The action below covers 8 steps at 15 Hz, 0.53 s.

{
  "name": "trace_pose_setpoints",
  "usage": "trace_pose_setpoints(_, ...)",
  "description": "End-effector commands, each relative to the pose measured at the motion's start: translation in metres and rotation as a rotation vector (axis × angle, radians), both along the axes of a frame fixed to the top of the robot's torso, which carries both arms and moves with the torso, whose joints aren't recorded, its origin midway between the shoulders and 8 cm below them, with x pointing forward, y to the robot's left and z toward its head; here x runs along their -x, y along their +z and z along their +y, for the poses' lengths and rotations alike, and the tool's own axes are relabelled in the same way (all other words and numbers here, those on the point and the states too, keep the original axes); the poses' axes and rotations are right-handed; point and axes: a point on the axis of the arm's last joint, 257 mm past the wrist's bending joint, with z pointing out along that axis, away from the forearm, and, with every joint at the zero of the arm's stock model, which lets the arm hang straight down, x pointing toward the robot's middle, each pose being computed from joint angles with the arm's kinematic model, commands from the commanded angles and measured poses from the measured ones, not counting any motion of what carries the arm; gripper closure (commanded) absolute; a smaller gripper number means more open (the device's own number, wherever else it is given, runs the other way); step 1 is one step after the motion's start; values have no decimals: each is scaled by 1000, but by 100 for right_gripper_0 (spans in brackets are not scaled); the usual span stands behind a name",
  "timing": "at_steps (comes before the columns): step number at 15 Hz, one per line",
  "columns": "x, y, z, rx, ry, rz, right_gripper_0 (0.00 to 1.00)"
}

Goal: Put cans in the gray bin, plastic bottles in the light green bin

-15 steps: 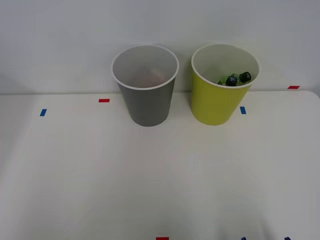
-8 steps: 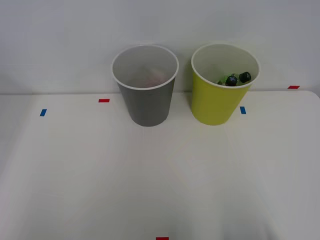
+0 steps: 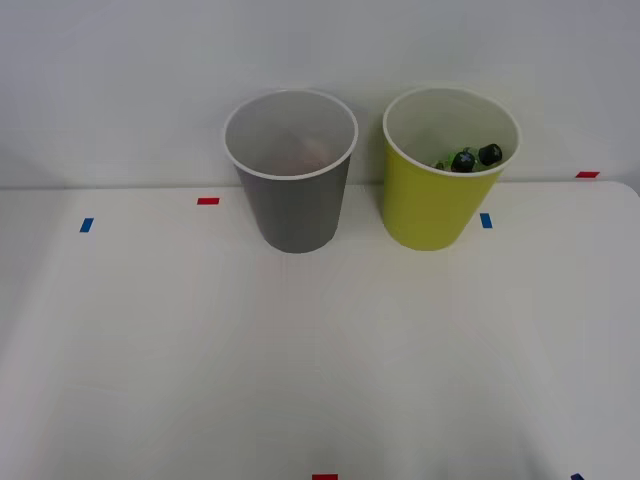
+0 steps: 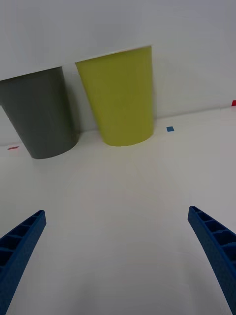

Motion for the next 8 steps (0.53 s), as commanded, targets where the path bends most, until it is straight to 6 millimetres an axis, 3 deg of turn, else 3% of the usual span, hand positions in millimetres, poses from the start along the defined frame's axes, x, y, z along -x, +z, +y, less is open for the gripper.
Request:
trace_pose_setpoints(1,0,0,0,0,0,0,0)
trace_pose_setpoints(8,0,0,0,0,0,0,0)
